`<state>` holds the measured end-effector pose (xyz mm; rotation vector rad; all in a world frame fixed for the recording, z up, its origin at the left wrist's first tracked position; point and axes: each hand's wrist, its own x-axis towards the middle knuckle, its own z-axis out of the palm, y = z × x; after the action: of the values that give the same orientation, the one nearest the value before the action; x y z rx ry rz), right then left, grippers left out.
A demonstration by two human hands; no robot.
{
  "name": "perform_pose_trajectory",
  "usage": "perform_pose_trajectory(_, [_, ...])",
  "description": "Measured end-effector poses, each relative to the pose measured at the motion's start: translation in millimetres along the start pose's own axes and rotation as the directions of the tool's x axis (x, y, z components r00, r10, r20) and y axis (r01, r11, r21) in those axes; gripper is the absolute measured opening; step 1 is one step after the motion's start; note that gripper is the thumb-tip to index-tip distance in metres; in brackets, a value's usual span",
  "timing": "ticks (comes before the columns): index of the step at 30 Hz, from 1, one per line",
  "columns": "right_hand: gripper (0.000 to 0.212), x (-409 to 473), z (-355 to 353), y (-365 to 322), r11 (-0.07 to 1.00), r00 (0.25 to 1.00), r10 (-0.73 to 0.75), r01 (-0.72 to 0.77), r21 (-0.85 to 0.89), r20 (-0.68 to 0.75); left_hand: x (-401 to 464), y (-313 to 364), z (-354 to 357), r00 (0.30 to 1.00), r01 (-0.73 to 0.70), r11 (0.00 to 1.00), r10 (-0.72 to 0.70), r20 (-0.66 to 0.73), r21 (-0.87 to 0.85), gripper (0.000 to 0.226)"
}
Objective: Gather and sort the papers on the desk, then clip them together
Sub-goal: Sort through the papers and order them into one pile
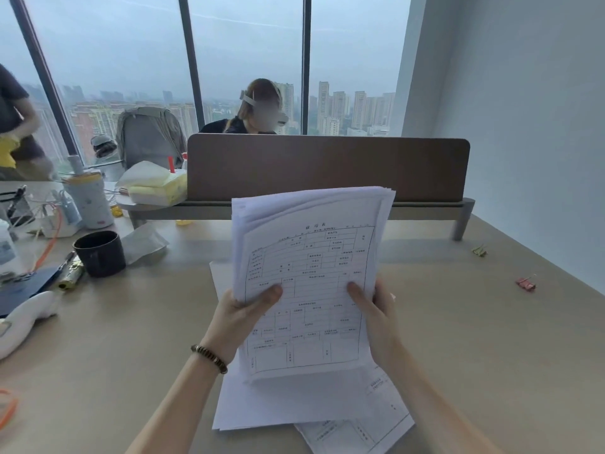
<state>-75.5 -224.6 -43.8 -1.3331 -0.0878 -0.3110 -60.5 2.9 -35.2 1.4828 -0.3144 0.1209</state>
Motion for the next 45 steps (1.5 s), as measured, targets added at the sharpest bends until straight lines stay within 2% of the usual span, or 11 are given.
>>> perform_pose_trajectory(5, [0.004,11,11,-11,0.964,0.998,-0.025,0.008,-0.265,-0.06,14,7,-13,0.996,0.065,0.977,-0.051,-0.074,0.204,0.05])
perform_pose_trajectory(9, [0.022,15,9,-14,0.845,0.987,0.162,-0.135,-0.517,0.009,17,5,-33,0.969,0.214,0.962,-0.188,-0.161,0.166,0.027])
perform_pose_trajectory(10, [0.033,14,4,-14,0.75,0.976,0.217,-0.166,-0.641,0.001,14,1,-40,0.953,0.273,0.95,-0.245,-0.177,0.151,0.023])
perform_pose_trajectory(13, [0.092,4,-13,-4,0.181,0.927,0.367,-0.156,-0.971,-0.081,0,-16,-66,0.884,0.449,0.881,-0.414,-0.217,0.149,0.028])
perform_pose_trajectory(14, [0.098,1,-16,1,0.078,0.914,0.389,-0.158,-0.984,-0.116,-4,-23,-74,0.859,0.495,0.854,-0.455,-0.234,0.157,0.031])
perform_pose_trajectory(17, [0.096,-7,-16,9,0.001,0.904,0.407,-0.144,-0.99,-0.131,-12,-40,-88,0.803,0.585,0.792,-0.533,-0.267,0.175,0.033])
perform_pose_trajectory(20, [0.096,-8,-14,8,0.04,0.888,0.448,-0.131,-0.991,-0.1,-11,-44,-85,0.805,0.584,0.786,-0.527,-0.271,0.204,0.03])
perform_pose_trajectory(24, [0.083,-2,-20,12,0.248,0.882,0.469,-0.167,-0.954,-0.033,-10,-43,-81,0.795,0.596,0.78,-0.54,-0.276,0.191,0.028])
perform_pose_trajectory(31, [0.111,0,-20,14,0.513,0.885,0.466,-0.257,-0.819,0.015,-10,-41,-82,0.763,0.637,0.757,-0.594,-0.253,0.146,0.032])
perform_pose_trajectory(42, [0.095,8,-34,6,0.621,0.795,0.603,-0.412,-0.667,0.071,-11,-31,-112,0.749,0.642,0.765,-0.609,-0.262,0.057,0.035])
perform_pose_trajectory(45, [0.1,15,-36,9,0.664,0.812,0.584,-0.475,-0.577,0.004,-7,-32,-121,0.736,0.65,0.76,-0.62,-0.272,0.028,0.037])
